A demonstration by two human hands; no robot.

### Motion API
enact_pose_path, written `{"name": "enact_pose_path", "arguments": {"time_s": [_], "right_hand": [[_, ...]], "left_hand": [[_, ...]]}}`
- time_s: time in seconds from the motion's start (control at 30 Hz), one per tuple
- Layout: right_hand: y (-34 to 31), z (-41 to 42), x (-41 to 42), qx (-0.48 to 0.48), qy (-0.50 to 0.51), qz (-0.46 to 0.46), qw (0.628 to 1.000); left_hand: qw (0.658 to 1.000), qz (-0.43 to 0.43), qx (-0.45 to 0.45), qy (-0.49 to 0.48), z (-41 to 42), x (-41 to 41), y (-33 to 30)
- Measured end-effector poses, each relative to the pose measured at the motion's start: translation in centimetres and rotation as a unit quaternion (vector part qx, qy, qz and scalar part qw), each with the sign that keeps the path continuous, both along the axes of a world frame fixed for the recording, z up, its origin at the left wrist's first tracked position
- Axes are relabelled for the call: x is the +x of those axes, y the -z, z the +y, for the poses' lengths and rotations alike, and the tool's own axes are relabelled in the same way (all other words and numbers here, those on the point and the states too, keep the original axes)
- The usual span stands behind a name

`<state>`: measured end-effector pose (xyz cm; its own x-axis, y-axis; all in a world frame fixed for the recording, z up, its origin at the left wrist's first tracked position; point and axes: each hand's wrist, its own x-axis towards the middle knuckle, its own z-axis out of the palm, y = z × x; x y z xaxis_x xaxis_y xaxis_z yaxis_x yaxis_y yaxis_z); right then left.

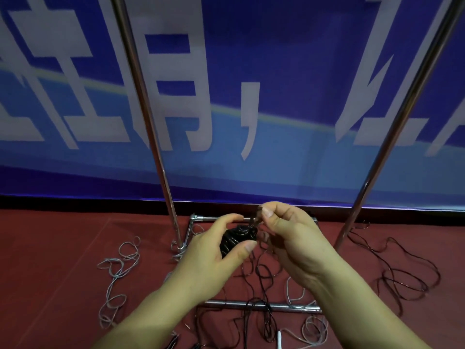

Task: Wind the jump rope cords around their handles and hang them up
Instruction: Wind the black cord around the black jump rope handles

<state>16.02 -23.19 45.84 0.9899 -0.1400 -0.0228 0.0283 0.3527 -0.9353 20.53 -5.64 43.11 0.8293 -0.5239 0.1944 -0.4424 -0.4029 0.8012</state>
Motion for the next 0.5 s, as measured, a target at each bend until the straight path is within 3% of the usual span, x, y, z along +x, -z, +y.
{"name": "enact_pose_path", "arguments": {"time_s": [0.17,0.33,0.5], "right_hand": [[-2.8,0.9,0.7,0.003,0.026,-0.036,0.999],[-7.5,1.8,3.4,-0.103,0.013,-0.026,0.994],[-12.0,1.8,6.0,-0.162,-0.004,-0.021,0.987]], "left_hand": [[0.993,0.068,-0.099,-0.017,0.2,0.6,-1.0],[0.986,0.105,-0.133,-0.008,0.7,1.9,-4.2],[0.992,0.004,-0.11,-0.053,0.4,4.3,-8.6]]}}
